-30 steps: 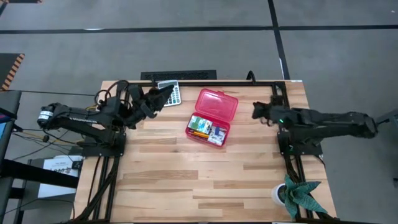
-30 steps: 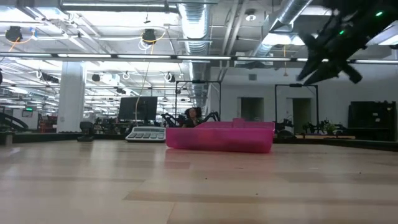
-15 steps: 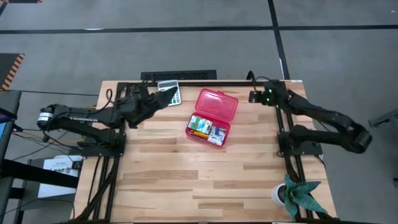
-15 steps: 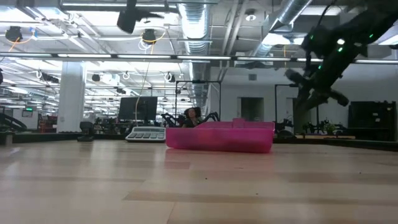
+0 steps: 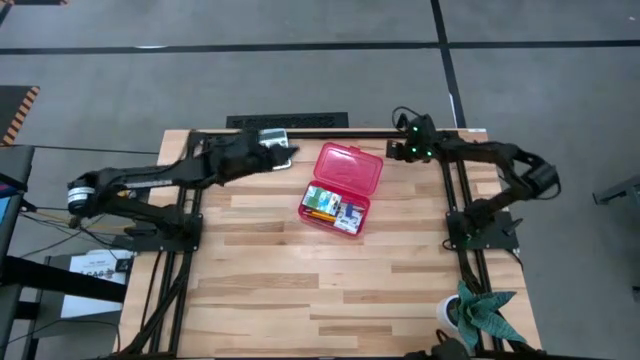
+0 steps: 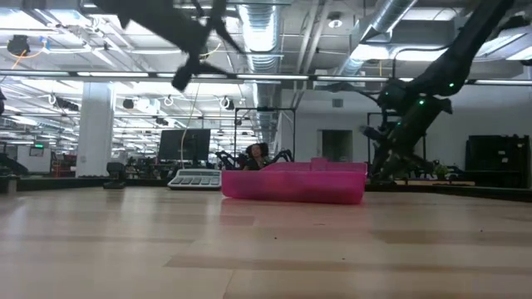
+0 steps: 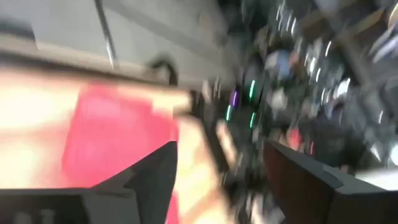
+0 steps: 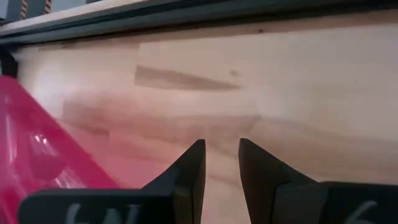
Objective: Pack school essentials
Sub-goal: Close the supply box
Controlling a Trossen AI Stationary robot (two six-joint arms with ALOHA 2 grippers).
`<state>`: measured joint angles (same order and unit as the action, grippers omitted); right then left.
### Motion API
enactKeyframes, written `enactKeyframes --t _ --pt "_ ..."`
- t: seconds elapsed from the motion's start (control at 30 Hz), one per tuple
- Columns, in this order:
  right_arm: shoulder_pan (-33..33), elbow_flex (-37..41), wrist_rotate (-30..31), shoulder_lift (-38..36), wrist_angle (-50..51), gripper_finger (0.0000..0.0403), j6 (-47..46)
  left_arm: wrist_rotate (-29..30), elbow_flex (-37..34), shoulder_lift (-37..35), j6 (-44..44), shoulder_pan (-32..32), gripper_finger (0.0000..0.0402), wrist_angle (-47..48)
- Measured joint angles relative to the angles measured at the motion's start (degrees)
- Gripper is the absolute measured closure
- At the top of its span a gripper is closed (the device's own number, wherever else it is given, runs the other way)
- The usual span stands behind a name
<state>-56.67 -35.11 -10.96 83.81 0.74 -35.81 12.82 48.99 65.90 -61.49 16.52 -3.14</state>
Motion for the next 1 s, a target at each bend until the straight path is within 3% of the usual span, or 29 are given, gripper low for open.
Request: enactKeyframes --t 0.17,0.4,0.67,1.0 --pt "0.81 -4.29 -1.01 5.16 0.06 0.0301 0.39 -12.72 -0.02 8.49 1.82 2.89 0.0244 2.39" --pt "2.31 -7.56 -1.28 7.37 0.94 0.0301 1.80 -22.29 -0.04 21.81 3.67 2.38 0.0385 1.44" --pt "2.67 -7.56 -1.26 7.39 1.66 0.0301 4.07 -24.70 -0.04 31.32 2.18 -0.09 0.0398 0.73" --pt "7.70 -7.55 -3.87 7.07 1.28 0.0301 7.94 -23.11 -0.04 32.32 -0.10 -0.53 0.0401 -0.45"
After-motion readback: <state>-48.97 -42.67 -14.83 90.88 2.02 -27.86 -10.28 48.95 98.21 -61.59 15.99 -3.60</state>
